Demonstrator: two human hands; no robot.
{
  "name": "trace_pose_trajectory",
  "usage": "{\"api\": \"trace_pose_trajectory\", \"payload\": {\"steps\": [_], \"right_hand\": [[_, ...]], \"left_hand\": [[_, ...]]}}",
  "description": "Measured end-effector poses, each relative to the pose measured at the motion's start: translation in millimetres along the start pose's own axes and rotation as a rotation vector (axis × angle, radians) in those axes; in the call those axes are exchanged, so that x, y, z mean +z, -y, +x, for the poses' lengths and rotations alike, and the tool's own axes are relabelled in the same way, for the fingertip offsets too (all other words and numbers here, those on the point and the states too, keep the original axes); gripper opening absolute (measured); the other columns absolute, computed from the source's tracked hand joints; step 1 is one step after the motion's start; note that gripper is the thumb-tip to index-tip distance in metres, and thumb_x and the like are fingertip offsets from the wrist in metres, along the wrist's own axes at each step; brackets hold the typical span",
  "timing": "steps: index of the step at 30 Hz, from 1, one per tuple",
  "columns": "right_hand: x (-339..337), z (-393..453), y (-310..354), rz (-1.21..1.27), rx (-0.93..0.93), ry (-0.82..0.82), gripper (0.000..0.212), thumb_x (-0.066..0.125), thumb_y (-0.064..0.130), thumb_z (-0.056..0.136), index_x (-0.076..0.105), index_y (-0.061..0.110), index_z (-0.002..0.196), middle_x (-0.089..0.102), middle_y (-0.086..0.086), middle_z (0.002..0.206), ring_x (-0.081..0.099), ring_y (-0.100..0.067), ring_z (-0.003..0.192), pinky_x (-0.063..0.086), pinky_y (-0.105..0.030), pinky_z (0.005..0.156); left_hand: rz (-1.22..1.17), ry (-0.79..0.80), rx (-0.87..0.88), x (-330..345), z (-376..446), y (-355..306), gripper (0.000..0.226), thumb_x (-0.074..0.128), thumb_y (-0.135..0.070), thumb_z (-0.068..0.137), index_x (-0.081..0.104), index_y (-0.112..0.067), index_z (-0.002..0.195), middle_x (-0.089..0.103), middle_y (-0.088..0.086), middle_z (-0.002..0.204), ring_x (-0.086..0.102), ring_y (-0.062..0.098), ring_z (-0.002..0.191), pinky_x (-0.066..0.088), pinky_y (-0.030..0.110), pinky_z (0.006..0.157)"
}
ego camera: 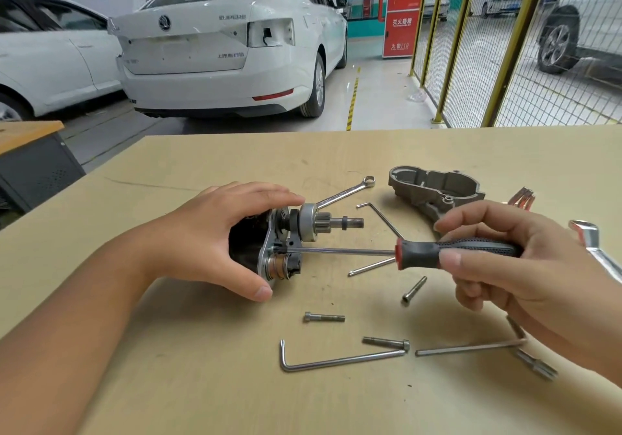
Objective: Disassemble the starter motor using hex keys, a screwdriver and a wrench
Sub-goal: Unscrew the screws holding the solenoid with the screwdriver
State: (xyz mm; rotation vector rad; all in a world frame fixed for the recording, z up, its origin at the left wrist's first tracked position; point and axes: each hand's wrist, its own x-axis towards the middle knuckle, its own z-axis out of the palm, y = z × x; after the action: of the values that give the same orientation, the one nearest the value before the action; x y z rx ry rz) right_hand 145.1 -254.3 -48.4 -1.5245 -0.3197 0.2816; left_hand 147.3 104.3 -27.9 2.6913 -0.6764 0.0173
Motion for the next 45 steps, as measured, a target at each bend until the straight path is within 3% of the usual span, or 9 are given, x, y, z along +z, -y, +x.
{"api": "trace_pose_trajectory", "payload": {"steps": [4, 11, 13, 19, 26, 30, 32, 40, 45], "right_hand": [[0.3, 0.9, 3.7, -0.046, 0.082, 0.011, 0.077, 0.087, 0.074, 0.046, 0.074, 0.018, 0.098, 0.069, -0.025, 0.077, 0.049, -0.025, 0.042, 0.038, -0.025, 0.039], [-5.0, 2.5, -1.1, 0.072, 0.044, 0.000, 0.078, 0.105, 0.038, 0.031, 0.075, 0.011, 0.098, 0.064, -0.014, 0.082, 0.049, -0.021, 0.053, 0.046, -0.030, 0.049], [-3.8, 2.2, -1.5, 0.069, 0.061, 0.005, 0.079, 0.105, 0.037, 0.030, 0.075, 0.013, 0.099, 0.067, -0.012, 0.084, 0.051, -0.020, 0.056, 0.049, -0.029, 0.051], [-0.2, 1.9, 2.8, 0.023, 0.124, 0.009, 0.082, 0.092, 0.069, 0.040, 0.073, 0.016, 0.100, 0.067, -0.025, 0.076, 0.046, -0.023, 0.041, 0.038, -0.024, 0.039], [-3.4, 3.2, -1.4, 0.109, 0.065, 0.029, 0.074, 0.105, 0.031, 0.039, 0.073, 0.010, 0.102, 0.059, -0.012, 0.079, 0.047, -0.021, 0.054, 0.047, -0.033, 0.052], [1.1, 3.2, 0.9, 0.124, 0.208, 0.006, 0.056, 0.092, 0.048, 0.063, 0.073, 0.012, 0.103, 0.066, -0.025, 0.080, 0.050, -0.025, 0.046, 0.045, -0.031, 0.042], [-0.5, 4.4, 1.7, 0.130, 0.230, -0.009, 0.045, 0.081, 0.044, 0.070, 0.073, 0.012, 0.101, 0.065, -0.032, 0.080, 0.047, -0.025, 0.042, 0.043, -0.029, 0.041], [-8.9, 6.6, -3.2, 0.240, 0.109, 0.018, 0.074, 0.104, 0.026, 0.036, 0.074, 0.009, 0.101, 0.060, -0.016, 0.082, 0.052, -0.021, 0.059, 0.051, -0.034, 0.057], [-1.6, 5.3, 1.4, 0.155, 0.193, 0.003, 0.052, 0.089, 0.044, 0.063, 0.073, 0.007, 0.094, 0.065, -0.029, 0.078, 0.051, -0.025, 0.045, 0.046, -0.031, 0.042]], "left_hand": [[0.000, 0.001, 0.000, -0.5, 0.3, -0.7, 0.104, 0.085, -0.067, 0.050, 0.042, -0.060, 0.146, 0.033, -0.045, 0.152, 0.028, -0.013, 0.146, 0.022, 0.016, 0.116], [0.000, 0.002, 0.007, -1.1, -0.7, -1.9, 0.104, 0.083, -0.067, 0.050, 0.044, -0.059, 0.146, 0.029, -0.049, 0.150, 0.023, -0.021, 0.143, 0.013, -0.003, 0.107], [-0.002, 0.002, 0.006, -1.2, -0.7, -2.2, 0.104, 0.083, -0.067, 0.050, 0.043, -0.058, 0.146, 0.029, -0.049, 0.150, 0.023, -0.022, 0.142, 0.013, -0.004, 0.107], [-0.003, -0.001, 0.007, -1.1, -0.6, -1.9, 0.105, 0.084, -0.065, 0.050, 0.045, -0.056, 0.147, 0.031, -0.048, 0.150, 0.025, -0.018, 0.144, 0.014, -0.002, 0.109], [0.004, -0.007, 0.014, -0.9, -0.3, -0.9, 0.107, 0.087, -0.060, 0.051, 0.046, -0.051, 0.149, 0.032, -0.048, 0.150, 0.026, -0.021, 0.141, 0.015, -0.004, 0.105], [-0.004, -0.006, 0.010, -0.7, -0.5, -0.2, 0.107, 0.083, -0.065, 0.050, 0.046, -0.053, 0.149, 0.032, -0.048, 0.150, 0.026, -0.019, 0.143, 0.015, -0.004, 0.107], [-0.007, -0.005, 0.013, -0.8, -0.6, -0.3, 0.106, 0.083, -0.065, 0.050, 0.046, -0.053, 0.149, 0.032, -0.048, 0.150, 0.026, -0.019, 0.143, 0.015, -0.003, 0.108], [-0.002, -0.005, 0.018, -0.3, 0.0, -0.4, 0.106, 0.085, -0.063, 0.050, 0.046, -0.052, 0.148, 0.032, -0.048, 0.150, 0.026, -0.020, 0.142, 0.015, -0.004, 0.106], [-0.003, 0.000, 0.010, -0.2, -0.5, 1.4, 0.107, 0.083, -0.068, 0.050, 0.045, -0.054, 0.149, 0.033, -0.046, 0.151, 0.027, -0.016, 0.145, 0.018, 0.001, 0.110]]}}
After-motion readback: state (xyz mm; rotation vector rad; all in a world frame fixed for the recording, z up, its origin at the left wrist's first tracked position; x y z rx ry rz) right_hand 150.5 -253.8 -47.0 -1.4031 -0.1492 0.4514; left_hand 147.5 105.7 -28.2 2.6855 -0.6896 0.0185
